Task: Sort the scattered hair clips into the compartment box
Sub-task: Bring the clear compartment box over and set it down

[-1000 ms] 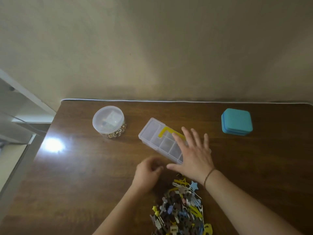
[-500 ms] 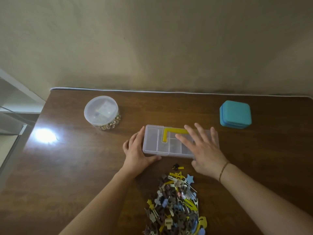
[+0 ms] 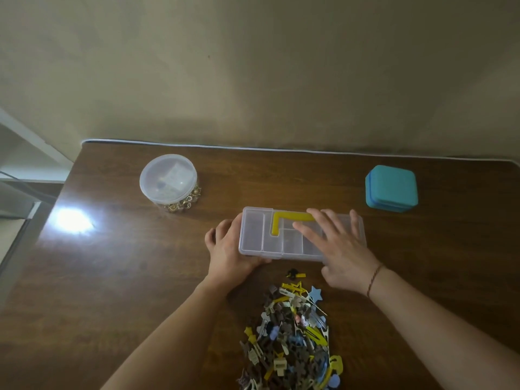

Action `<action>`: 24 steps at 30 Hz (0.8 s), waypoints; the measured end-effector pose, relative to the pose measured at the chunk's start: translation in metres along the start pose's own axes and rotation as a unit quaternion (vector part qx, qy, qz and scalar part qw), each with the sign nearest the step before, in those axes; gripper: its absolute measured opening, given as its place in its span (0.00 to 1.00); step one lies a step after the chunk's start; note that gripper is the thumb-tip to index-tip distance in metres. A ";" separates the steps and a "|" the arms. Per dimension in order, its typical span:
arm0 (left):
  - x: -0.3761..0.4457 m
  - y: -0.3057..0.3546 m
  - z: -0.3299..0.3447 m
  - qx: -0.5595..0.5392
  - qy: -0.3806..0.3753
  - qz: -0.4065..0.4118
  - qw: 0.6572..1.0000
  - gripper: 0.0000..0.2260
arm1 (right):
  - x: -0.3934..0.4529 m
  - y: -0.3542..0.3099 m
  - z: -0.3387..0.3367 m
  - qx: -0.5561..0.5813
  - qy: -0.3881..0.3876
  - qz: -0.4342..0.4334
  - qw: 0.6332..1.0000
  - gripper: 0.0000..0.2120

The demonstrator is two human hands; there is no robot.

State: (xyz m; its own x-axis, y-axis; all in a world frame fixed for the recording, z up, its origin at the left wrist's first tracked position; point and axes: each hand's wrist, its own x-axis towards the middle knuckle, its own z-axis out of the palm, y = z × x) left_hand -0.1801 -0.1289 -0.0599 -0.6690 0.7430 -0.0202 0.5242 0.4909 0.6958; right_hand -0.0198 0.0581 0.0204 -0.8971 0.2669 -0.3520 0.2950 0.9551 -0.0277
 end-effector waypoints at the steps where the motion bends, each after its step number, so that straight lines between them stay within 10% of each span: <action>1: 0.000 0.000 0.000 -0.002 -0.002 -0.004 1.000 0.45 | 0.000 0.000 0.000 -0.001 -0.002 0.000 1.000 0.49; 18: -0.009 0.002 -0.008 0.008 -0.026 -0.016 1.000 0.45 | -0.008 0.021 -0.052 0.091 -0.067 -0.027 0.993 0.39; 24: -0.030 0.007 -0.004 0.013 0.001 -0.032 0.999 0.45 | 0.009 0.046 -0.043 0.158 0.252 0.138 0.945 0.25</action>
State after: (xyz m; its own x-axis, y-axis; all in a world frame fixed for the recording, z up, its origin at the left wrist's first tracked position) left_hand -0.1584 -0.1497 -0.0520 -0.7024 0.7090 -0.0621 0.4937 0.5483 0.6750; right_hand -0.0284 0.1100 0.0559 -0.7912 0.6030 0.1014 0.5522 0.7759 -0.3051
